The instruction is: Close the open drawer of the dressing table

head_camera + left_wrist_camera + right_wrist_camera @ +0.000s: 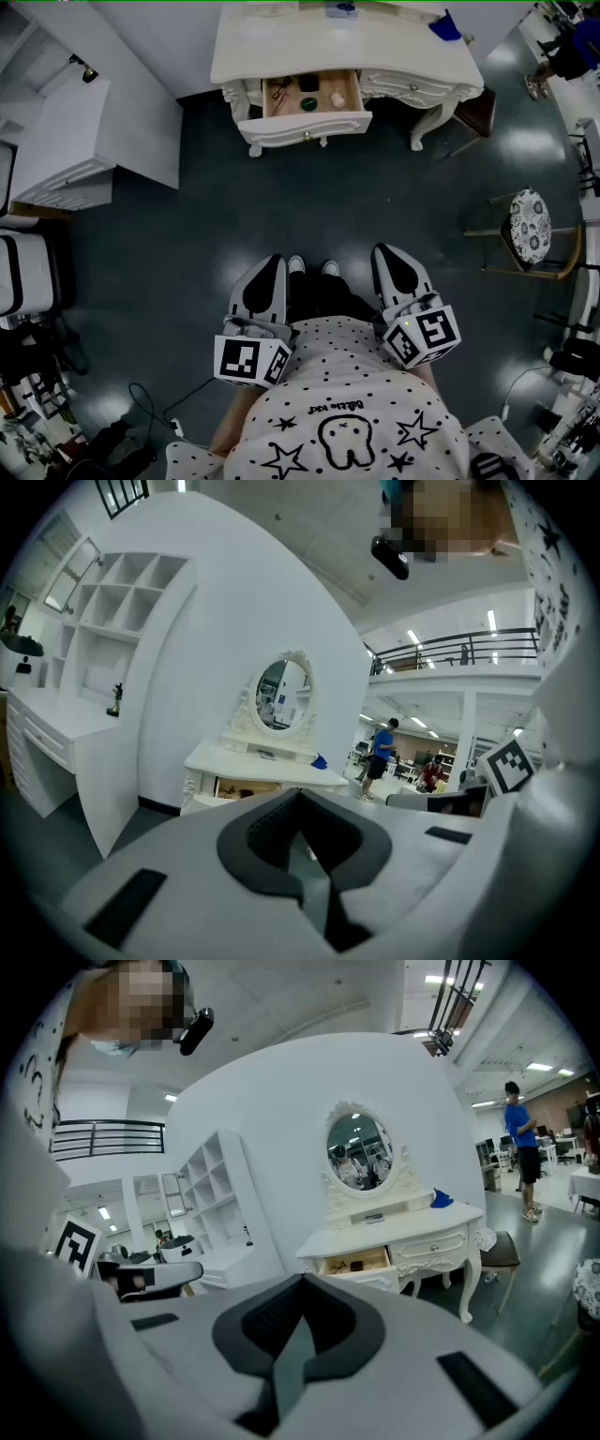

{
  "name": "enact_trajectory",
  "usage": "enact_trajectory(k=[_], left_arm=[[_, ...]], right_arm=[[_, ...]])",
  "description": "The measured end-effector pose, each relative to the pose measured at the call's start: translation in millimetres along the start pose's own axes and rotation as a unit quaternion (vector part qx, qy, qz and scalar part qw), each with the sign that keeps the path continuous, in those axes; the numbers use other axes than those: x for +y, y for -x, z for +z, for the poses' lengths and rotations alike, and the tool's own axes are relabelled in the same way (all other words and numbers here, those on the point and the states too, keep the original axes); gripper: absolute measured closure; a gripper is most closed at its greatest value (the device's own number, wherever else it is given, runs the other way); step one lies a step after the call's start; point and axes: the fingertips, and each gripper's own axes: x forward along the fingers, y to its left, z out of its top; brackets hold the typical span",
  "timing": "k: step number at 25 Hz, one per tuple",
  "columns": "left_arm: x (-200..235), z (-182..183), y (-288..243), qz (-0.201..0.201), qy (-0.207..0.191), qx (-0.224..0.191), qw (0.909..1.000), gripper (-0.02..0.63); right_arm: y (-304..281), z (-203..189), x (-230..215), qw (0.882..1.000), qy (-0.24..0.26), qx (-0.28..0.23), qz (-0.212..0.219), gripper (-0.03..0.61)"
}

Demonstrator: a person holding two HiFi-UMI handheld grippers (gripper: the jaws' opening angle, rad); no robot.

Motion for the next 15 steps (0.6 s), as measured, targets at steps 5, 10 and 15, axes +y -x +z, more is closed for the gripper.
enact_trajectory(k=[5,10,15], left_arm=[[-13.3,-1.9,4.6,0.003,0.0,-0.004,1.0,0.601],[-26.0,-7.1,7.6,0.002,-0.009,-0.014,0.9999,0.601],[-31.5,-1.7,3.7,0.0,-0.022,-0.034,0.9992,0.601]], right_arm=[[12.6,-0.4,-5.5,1.0,0.003,-0.002,0.004,0.569],[24.1,-3.3,-11.4,1.0,0.006,-0.007,0.006,0.569],[32.6,-1.3,-19.2,1.0,0.011,-0.018,0.005,0.569]])
